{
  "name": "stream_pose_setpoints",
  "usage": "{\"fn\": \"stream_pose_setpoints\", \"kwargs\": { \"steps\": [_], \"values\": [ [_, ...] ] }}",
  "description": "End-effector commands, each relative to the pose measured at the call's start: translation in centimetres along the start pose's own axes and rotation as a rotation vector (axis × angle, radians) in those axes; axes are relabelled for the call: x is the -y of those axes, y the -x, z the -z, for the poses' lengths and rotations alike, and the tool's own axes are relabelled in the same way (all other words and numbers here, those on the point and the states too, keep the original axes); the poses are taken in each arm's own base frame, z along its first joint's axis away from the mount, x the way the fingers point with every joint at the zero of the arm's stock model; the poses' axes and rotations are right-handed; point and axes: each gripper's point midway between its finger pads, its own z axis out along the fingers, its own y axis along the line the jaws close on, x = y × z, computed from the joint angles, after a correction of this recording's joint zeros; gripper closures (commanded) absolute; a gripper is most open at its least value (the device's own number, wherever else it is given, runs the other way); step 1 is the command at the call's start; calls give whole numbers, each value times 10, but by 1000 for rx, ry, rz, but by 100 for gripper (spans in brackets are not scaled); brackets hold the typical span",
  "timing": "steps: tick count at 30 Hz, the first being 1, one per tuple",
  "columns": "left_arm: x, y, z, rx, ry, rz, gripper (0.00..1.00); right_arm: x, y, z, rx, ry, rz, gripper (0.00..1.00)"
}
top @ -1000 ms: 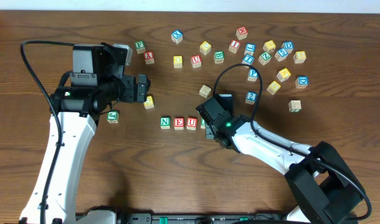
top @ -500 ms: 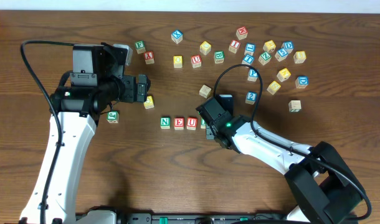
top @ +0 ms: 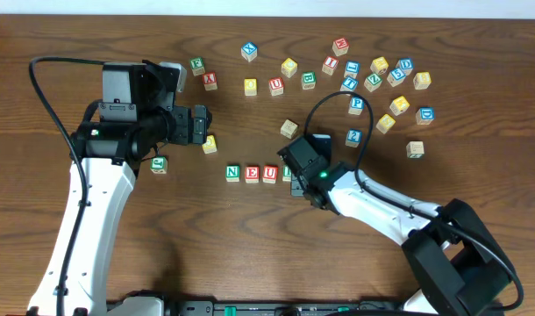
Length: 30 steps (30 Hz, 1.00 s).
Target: Spell out NEURIPS
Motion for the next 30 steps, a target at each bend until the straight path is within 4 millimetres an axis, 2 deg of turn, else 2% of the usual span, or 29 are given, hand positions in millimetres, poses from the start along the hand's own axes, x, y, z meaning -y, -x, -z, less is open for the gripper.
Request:
{"fn": "stream_pose_setpoints", "kwargs": {
  "steps": [1,30],
  "values": [
    [3,10,8,32,-9,-12,2,6,-3,-6,-42,12,-41,89],
    [3,10,8,32,-9,-12,2,8,-3,-7,-65,36,-45,90]
  ]
}}
